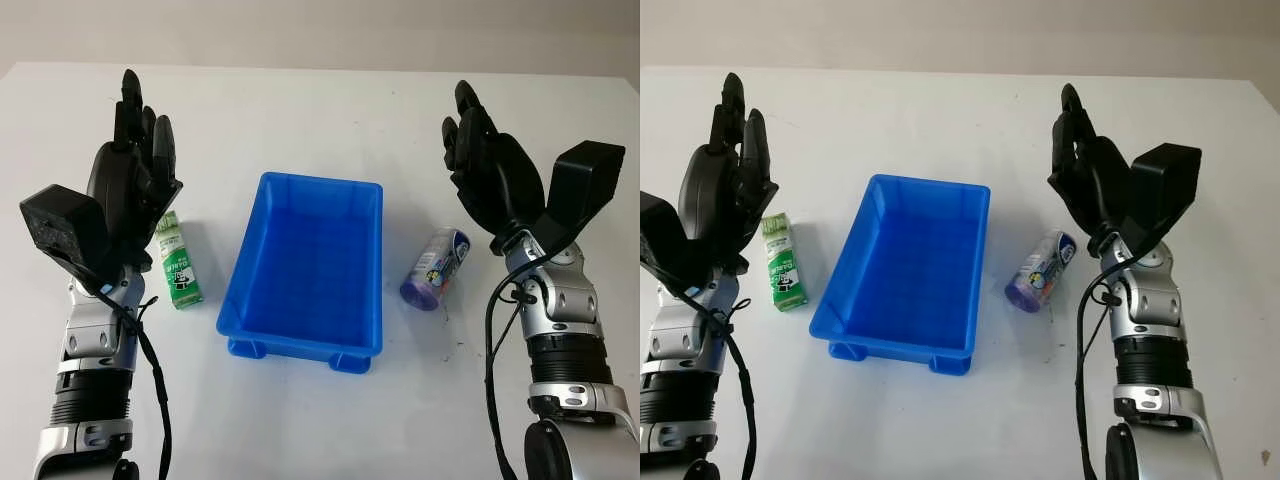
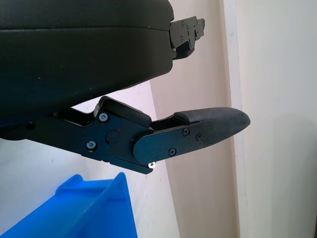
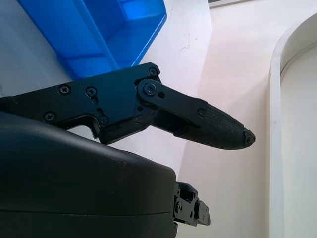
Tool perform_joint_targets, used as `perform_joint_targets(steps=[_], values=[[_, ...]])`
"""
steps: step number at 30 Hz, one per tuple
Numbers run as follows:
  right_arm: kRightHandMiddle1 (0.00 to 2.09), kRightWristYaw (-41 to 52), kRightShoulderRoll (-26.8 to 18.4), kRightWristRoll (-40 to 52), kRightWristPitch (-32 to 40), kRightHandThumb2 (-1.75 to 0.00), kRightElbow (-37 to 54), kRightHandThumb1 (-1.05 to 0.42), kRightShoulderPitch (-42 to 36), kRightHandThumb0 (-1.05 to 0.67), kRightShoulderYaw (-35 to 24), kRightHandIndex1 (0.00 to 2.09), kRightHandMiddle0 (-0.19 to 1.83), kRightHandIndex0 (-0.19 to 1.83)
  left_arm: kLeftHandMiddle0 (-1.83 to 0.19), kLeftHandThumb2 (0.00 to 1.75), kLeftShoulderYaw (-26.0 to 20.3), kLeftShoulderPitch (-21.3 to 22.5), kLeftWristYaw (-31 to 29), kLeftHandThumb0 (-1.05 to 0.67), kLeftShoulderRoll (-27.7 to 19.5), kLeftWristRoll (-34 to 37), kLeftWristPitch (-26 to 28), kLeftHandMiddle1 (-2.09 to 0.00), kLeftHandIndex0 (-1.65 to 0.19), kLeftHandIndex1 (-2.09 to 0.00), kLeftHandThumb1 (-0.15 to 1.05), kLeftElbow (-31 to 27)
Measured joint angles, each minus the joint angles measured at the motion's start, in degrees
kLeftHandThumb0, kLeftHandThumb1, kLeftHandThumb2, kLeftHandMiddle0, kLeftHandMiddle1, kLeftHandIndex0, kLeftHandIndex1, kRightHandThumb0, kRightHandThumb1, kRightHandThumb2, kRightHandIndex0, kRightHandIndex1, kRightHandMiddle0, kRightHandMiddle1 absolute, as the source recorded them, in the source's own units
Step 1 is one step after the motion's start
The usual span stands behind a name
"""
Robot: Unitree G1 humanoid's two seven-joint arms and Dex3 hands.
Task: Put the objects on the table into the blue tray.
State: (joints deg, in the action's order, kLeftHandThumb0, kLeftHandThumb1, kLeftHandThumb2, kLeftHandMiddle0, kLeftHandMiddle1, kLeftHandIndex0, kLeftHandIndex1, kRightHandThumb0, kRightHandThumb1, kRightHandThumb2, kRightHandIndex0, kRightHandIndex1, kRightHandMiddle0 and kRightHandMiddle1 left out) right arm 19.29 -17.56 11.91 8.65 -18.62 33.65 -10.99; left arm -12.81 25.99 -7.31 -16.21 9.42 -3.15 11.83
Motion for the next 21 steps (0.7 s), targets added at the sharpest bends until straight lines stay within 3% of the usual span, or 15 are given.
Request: perform_joint_targets(steps=[15,21], values=[[0.0,2.19,-0.36,0.72,0.99,-0.72,0.92,-1.05,-0.4,-0.75,0.33,0.0,-0.19,-0.19,0.19,0.66,0.05,-0.19,-0.81,-0.76,-0.14,-0.07,0.39,0.0,0.19,0.0,1.05,-0.56],[0.0,9.23,-5.99,0.97,0.68,-0.57,-0.02,-1.05,0.45,-0.74,0.41,0.0,-0.19,-0.19,0.19,0.66,0.1,-0.19,-0.6,-0.76,-0.14,-0.11,0.31,0.0,0.19,0.0,1.05,-0.48]])
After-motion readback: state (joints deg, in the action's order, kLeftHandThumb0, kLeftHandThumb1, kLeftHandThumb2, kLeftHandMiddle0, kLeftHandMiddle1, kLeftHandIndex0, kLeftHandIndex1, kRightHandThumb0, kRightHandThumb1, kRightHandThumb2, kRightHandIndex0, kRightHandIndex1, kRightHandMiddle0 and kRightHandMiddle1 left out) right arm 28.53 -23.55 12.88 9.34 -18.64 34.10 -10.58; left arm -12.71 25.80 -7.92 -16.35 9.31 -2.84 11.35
